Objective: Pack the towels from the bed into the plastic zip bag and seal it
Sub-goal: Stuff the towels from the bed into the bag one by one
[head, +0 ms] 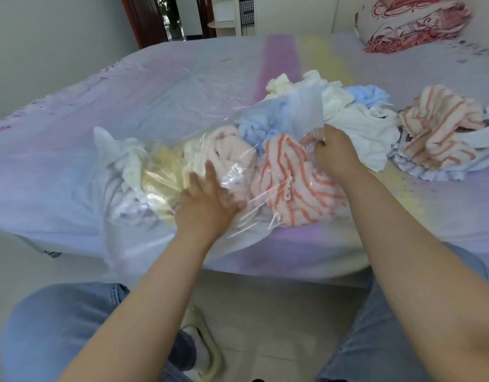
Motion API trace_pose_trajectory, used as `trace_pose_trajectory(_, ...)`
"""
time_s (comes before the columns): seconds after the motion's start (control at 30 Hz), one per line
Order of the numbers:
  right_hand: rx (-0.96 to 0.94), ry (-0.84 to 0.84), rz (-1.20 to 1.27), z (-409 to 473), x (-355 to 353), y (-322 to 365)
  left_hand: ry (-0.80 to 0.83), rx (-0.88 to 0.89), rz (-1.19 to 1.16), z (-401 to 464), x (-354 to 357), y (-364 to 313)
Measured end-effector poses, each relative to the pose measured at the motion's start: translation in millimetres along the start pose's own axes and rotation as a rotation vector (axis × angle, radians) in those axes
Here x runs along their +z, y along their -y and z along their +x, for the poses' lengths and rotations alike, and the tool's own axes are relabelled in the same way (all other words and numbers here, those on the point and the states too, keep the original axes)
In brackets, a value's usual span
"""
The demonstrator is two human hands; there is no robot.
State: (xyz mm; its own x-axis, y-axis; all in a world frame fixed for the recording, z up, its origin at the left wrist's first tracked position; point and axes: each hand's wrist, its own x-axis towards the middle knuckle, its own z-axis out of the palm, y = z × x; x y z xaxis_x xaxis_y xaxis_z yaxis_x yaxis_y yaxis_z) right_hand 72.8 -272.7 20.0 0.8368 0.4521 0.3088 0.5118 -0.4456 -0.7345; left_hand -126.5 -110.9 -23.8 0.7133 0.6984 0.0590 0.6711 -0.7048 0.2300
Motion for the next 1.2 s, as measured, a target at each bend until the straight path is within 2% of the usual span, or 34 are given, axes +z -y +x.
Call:
trace_pose_trajectory(0.07, -0.069, -0.095, -0.062, 1.6, -11.6, 14.8, 0.034, 0.076, 0.007, -32.2, 16.6, -28.4)
trace_pose_trajectory(0.13, -0.124, -0.149, -0.033, 1.7, -23.7, 34.2, 0.186, 0.167, -0.065, -69.6, 36.1, -50.8)
trace_pose_trajectory(0.23, -0.200, 0.018, -0.051, -11.1, -34.6, 63.2, 0.440, 0.199, -0.099, -91.5, 49.8, -49.8)
trace_pose_trajectory(0.3, -0.266, 0.178, -0.114, -28.0, -34.0, 80.5, 0.457, 0.281, -0.062, -87.8, 31.9, -38.9)
trace_pose_trajectory(0.4, -0.328, 0.343, -0.291, -52.4, -29.8, 96.4, 0.219, 0.302, -0.279, -90.3, -15.5, -27.2)
trace_pose_trajectory(0.5, -0.354, 0.489, -0.408, -70.3, -24.4, 99.1, -0.401, 0.444, -0.419, -101.6, -63.0, -23.7)
trace_pose_trajectory(0.53, -0.362, 0.516, -0.419, -75.9, -22.1, 101.6, -0.547, 0.523, -0.374, -99.7, -71.8, -23.1)
trace_pose_trajectory(0.57, -0.366, 0.541, -0.424, -80.3, -19.6, 104.2, -0.601, 0.607, -0.276, -92.6, -77.4, -22.2)
trace_pose_trajectory(0.6, -0.367, 0.566, -0.434, -84.4, -17.8, 108.3, -0.564, 0.677, -0.156, -80.2, -78.3, -19.8)
trace_pose_trajectory(0.67, -0.357, 0.615, -0.478, -91.7, -16.2, 114.5, -0.360, 0.689, -0.023, -59.7, -78.6, -17.2)
trace_pose_trajectory(0.73, -0.317, 0.683, -0.497, -97.7, -20.7, 118.4, -0.189, 0.687, -0.066, -52.5, -79.3, -16.5)
trace_pose_trajectory(0.8, -0.262, 0.766, -0.502, -102.9, -30.6, 120.7, -0.177, 0.772, -0.167, -57.2, -77.7, -17.6)
trace_pose_trajectory(0.87, -0.225, 0.808, -0.505, -105.3, -42.0, 120.9, -0.263, 0.868, -0.201, -62.7, -74.5, -21.1)
trace_pose_trajectory(0.93, -0.206, 0.827, -0.505, -104.5, -48.7, 116.1, -0.295, 0.880, -0.237, -61.9, -69.4, -23.0)
trace_pose_trajectory(1.1, -0.010, 1.014, -0.536, -101.6, -41.8, 86.1, -0.166, 0.938, -0.105, -51.7, -39.2, -21.2)
trace_pose_trajectory(1.2, 0.081, 0.958, -0.537, -97.8, -30.2, 52.6, -0.058, 0.922, -0.084, -52.8, -19.3, -14.1)
